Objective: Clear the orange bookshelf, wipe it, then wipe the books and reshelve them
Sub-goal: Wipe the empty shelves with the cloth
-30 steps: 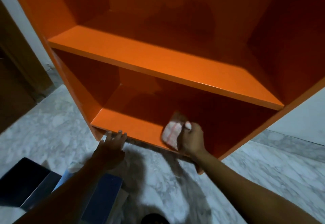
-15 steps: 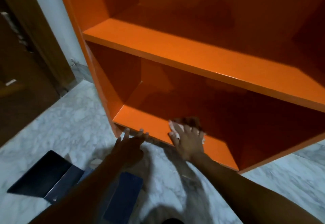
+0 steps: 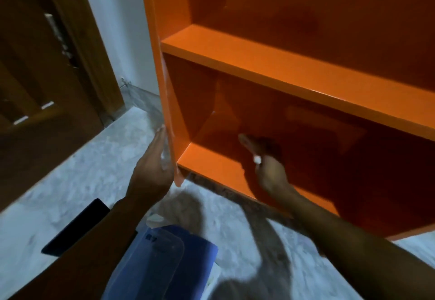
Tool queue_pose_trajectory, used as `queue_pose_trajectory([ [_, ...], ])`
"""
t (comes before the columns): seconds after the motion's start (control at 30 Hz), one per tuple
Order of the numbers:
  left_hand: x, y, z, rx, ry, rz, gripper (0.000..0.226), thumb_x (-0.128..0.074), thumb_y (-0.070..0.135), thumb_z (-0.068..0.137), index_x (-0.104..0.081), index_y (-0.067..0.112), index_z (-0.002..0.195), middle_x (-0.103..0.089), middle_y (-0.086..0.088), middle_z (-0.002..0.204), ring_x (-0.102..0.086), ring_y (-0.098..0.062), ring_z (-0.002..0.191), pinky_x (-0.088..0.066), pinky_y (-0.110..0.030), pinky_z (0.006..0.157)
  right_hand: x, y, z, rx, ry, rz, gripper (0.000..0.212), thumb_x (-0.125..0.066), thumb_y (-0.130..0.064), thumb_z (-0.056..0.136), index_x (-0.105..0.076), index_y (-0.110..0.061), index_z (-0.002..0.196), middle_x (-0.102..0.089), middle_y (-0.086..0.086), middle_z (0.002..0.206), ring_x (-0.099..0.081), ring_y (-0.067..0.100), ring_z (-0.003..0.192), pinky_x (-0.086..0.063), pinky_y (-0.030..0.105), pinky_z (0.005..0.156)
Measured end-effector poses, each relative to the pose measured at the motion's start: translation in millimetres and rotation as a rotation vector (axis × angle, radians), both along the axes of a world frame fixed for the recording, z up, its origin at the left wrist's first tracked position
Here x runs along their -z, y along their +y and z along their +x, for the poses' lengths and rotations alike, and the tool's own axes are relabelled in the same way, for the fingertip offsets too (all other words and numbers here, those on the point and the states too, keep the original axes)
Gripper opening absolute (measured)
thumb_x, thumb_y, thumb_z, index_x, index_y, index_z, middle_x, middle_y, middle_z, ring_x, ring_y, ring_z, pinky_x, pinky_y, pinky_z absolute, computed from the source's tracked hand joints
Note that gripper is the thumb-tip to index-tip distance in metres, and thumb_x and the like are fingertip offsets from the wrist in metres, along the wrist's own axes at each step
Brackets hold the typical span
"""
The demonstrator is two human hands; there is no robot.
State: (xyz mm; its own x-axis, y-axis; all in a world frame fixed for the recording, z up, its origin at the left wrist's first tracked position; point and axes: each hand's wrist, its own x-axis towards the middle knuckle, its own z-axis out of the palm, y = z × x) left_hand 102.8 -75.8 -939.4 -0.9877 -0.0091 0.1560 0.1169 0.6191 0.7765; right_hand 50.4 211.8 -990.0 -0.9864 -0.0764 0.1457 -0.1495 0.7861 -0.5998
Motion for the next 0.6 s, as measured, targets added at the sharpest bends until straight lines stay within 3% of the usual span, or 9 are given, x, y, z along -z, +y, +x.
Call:
queue_pose_trajectory([
  [0.07, -5, 1, -4, 0.032, 0.021, 0.000, 0.081, -0.046, 0.047, 0.092, 0.000, 0.038, 0.158, -0.039, -0.011, 0.157, -0.050, -0.045, 0.130, -0.046, -0.063, 0.103, 16, 20, -25, -0.003, -0.087, 0.275, 0.061, -0.030, -0.025, 0.093, -0.027, -0.042, 0.151, -0.031, 0.003, 0.160, -0.034, 0.033, 0.143, -0.028, 0.048, 0.117],
  [0.1, -6, 2, -7, 0.041, 0.036, 0.006, 0.081, -0.049, 0.034, 0.097, 0.004, 0.042, 0.157, -0.034, -0.007, 0.161, -0.044, -0.039, 0.138, -0.042, -0.061, 0.108, 26, 22, -30, -0.002, -0.193, 0.391, 0.063, -0.032, -0.020, 0.096, -0.019, -0.043, 0.153, -0.017, -0.001, 0.165, -0.021, 0.035, 0.149, -0.017, 0.049, 0.121],
  [0.17, -7, 5, -11, 0.020, 0.079, 0.012, 0.083, -0.048, 0.016, 0.101, 0.008, 0.040, 0.157, -0.018, 0.002, 0.167, -0.026, -0.019, 0.150, -0.032, -0.035, 0.119, 40, 10, -28, 0.025, -0.311, 0.450, 0.065, -0.031, -0.025, 0.099, -0.003, -0.049, 0.153, 0.002, -0.005, 0.165, -0.004, 0.039, 0.151, -0.006, 0.056, 0.121],
  [0.23, -11, 10, -12, -0.012, 0.109, -0.015, 0.081, -0.048, 0.012, 0.101, 0.006, 0.032, 0.159, -0.006, 0.007, 0.168, -0.013, 0.000, 0.146, -0.026, 0.004, 0.099, 35, -19, -12, 0.021, -0.289, 0.378, 0.058, -0.026, -0.033, 0.100, -0.006, -0.051, 0.152, -0.021, 0.006, 0.164, -0.029, 0.040, 0.144, -0.027, 0.051, 0.115],
  [0.27, -14, 12, -11, -0.013, 0.107, -0.019, 0.081, -0.047, 0.012, 0.100, 0.005, 0.030, 0.160, -0.003, 0.006, 0.169, -0.012, 0.005, 0.141, -0.027, 0.010, 0.083, 33, -35, -4, -0.009, -0.263, 0.416, 0.056, -0.025, -0.038, 0.100, -0.010, -0.052, 0.152, -0.030, 0.007, 0.160, -0.039, 0.039, 0.137, -0.032, 0.049, 0.109],
  [0.33, -18, 14, -10, -0.003, 0.098, -0.028, 0.081, -0.044, 0.012, 0.097, 0.004, 0.027, 0.160, 0.000, 0.005, 0.169, -0.011, 0.004, 0.138, -0.025, 0.007, 0.073, 25, -68, 17, -0.160, -0.199, 0.484, 0.060, -0.021, -0.051, 0.091, -0.009, -0.053, 0.150, -0.019, 0.002, 0.164, -0.026, 0.039, 0.142, -0.023, 0.053, 0.109],
  [0.4, -20, 13, -10, -0.001, 0.090, -0.041, 0.080, -0.044, 0.009, 0.097, 0.003, 0.026, 0.160, 0.000, 0.005, 0.169, -0.010, 0.000, 0.143, -0.023, 0.004, 0.077, 24, -98, 37, -0.341, -0.138, 0.488, 0.063, -0.035, -0.048, 0.089, -0.019, -0.050, 0.150, -0.013, -0.002, 0.166, -0.013, 0.036, 0.148, -0.017, 0.052, 0.111],
  [0.5, -21, 7, -9, 0.020, 0.110, -0.069, 0.076, -0.038, 0.013, 0.095, -0.002, 0.025, 0.161, -0.003, 0.006, 0.168, -0.010, -0.013, 0.153, -0.027, -0.012, 0.103, 17, -113, 53, -0.494, -0.103, 0.203, 0.054, -0.038, -0.045, 0.083, -0.062, -0.033, 0.130, -0.053, -0.005, 0.141, -0.042, 0.021, 0.129, -0.032, 0.038, 0.104],
  [0.6, -22, -5, -11, 0.068, 0.072, -0.044, 0.076, -0.039, 0.016, 0.093, -0.005, 0.028, 0.161, -0.007, 0.009, 0.167, -0.011, -0.020, 0.154, -0.031, -0.038, 0.116, 1, -109, 48, -0.423, 0.070, 0.008, 0.035, -0.048, -0.045, 0.093, -0.071, -0.028, 0.114, -0.065, -0.008, 0.115, -0.054, 0.013, 0.111, -0.039, 0.032, 0.098],
])
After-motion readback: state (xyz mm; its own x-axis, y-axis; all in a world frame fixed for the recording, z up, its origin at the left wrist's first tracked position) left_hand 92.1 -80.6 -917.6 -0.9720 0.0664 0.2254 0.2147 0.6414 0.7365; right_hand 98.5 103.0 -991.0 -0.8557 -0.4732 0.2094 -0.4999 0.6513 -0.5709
